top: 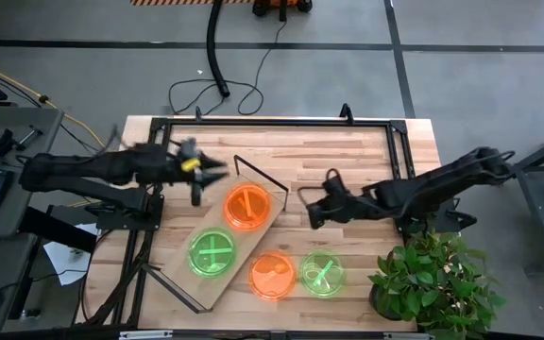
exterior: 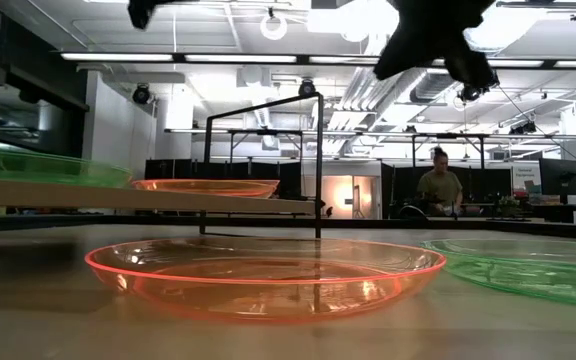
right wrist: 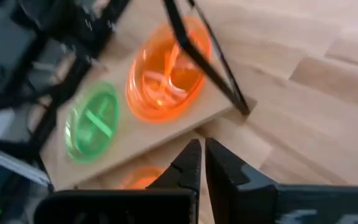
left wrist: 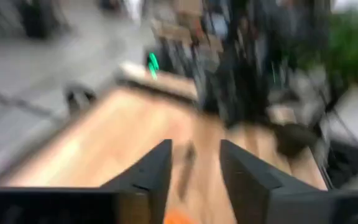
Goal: Place and stack plates onto a shelf
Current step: Adjust the stacked orange plates on the shelf, then stack the green plate on top of the other green plates on the shelf
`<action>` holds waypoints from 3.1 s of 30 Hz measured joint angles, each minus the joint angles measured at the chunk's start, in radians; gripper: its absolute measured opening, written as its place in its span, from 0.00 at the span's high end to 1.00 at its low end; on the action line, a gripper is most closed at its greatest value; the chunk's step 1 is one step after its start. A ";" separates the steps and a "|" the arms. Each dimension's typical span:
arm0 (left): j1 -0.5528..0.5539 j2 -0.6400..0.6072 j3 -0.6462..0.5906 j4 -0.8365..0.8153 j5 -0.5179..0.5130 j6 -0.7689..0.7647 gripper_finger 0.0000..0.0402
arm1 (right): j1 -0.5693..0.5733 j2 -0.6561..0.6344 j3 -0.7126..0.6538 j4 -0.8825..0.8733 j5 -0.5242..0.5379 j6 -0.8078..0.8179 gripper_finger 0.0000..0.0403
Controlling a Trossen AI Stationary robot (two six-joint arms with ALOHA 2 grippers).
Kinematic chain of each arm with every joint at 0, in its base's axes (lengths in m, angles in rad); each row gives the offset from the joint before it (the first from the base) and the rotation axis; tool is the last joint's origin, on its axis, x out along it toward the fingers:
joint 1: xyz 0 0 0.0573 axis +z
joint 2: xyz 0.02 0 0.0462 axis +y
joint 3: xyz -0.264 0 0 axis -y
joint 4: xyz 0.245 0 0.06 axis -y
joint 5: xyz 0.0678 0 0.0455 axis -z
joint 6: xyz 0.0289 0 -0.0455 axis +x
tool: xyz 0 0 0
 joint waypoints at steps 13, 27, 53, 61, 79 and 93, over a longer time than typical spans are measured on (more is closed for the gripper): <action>-0.028 0.491 0.000 -0.169 0.202 -0.146 1.00 | -0.035 -0.111 -0.055 -0.013 0.102 -0.013 1.00; -0.099 0.717 0.000 -0.129 -0.049 -0.290 1.00 | -0.035 -0.110 -0.055 -0.044 0.107 -0.020 1.00; -0.109 0.526 0.060 -0.362 -0.005 -0.202 1.00 | -0.041 -0.110 -0.055 -0.051 0.108 -0.023 1.00; -0.098 0.414 0.056 -0.199 0.096 -0.125 1.00 | -0.040 -0.110 -0.055 0.021 -0.057 -0.073 1.00; -0.125 -0.009 -0.312 0.572 0.065 -0.305 1.00 | 0.020 -0.018 -0.055 0.002 -0.504 -0.192 0.61; -0.125 -0.023 -0.313 0.598 -0.065 -0.331 1.00 | 0.013 0.342 -0.055 0.415 -0.603 -0.308 0.46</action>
